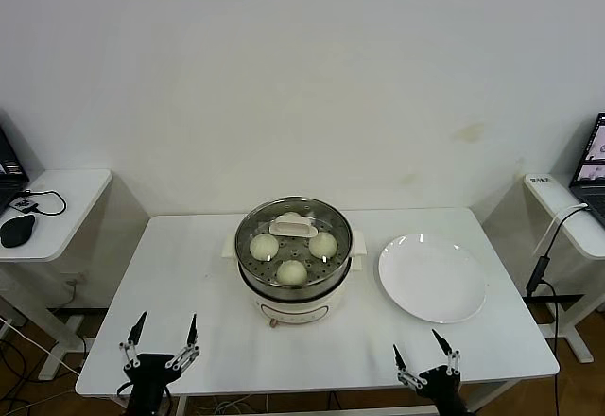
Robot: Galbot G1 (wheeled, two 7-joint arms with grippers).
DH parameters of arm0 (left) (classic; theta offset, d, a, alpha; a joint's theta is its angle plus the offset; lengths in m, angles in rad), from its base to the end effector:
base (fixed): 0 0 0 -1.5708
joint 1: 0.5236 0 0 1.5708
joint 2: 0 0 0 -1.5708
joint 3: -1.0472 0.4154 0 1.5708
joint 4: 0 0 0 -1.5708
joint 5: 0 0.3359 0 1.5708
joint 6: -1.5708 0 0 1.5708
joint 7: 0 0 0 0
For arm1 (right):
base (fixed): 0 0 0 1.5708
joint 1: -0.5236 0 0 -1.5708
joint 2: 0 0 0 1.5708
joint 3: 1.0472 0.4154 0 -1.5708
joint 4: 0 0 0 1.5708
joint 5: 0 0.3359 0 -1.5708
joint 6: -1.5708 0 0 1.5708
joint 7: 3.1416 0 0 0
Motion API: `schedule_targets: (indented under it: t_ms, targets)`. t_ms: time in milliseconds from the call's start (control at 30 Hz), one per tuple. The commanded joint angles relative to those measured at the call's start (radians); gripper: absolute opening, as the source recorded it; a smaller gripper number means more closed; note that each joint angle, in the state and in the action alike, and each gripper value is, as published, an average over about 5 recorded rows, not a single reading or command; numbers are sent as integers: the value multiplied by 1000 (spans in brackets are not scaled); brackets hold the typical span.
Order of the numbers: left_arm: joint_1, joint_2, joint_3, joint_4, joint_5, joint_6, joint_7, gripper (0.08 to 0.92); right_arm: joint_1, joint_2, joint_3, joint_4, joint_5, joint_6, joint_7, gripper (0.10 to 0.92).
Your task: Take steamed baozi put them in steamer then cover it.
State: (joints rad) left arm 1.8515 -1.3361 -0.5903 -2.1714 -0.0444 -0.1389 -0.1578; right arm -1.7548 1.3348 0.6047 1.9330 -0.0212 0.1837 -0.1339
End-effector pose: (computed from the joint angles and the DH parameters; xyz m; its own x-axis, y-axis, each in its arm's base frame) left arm 0.0368 0.0704 -0.3484 -0.9978 -0.0524 0.0403 -0.0446 0.9836 0.1748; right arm 0.0545 -0.0940 -0.4180 -0.9639 -0.1859 0.1906 -0.2274 0.9473 -0.2257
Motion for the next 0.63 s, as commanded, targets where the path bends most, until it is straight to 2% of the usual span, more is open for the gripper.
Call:
schedule_targets:
  t_ms: [33, 633]
  targets:
    - [69, -13, -48, 26, -133, -81, 6, 823, -6, -14, -28, -5, -3, 1, 4, 823]
    - [88, -28, -51, 29, -121, -43, 23, 823, -5, -28, -70, 13, 24, -13, 11, 823]
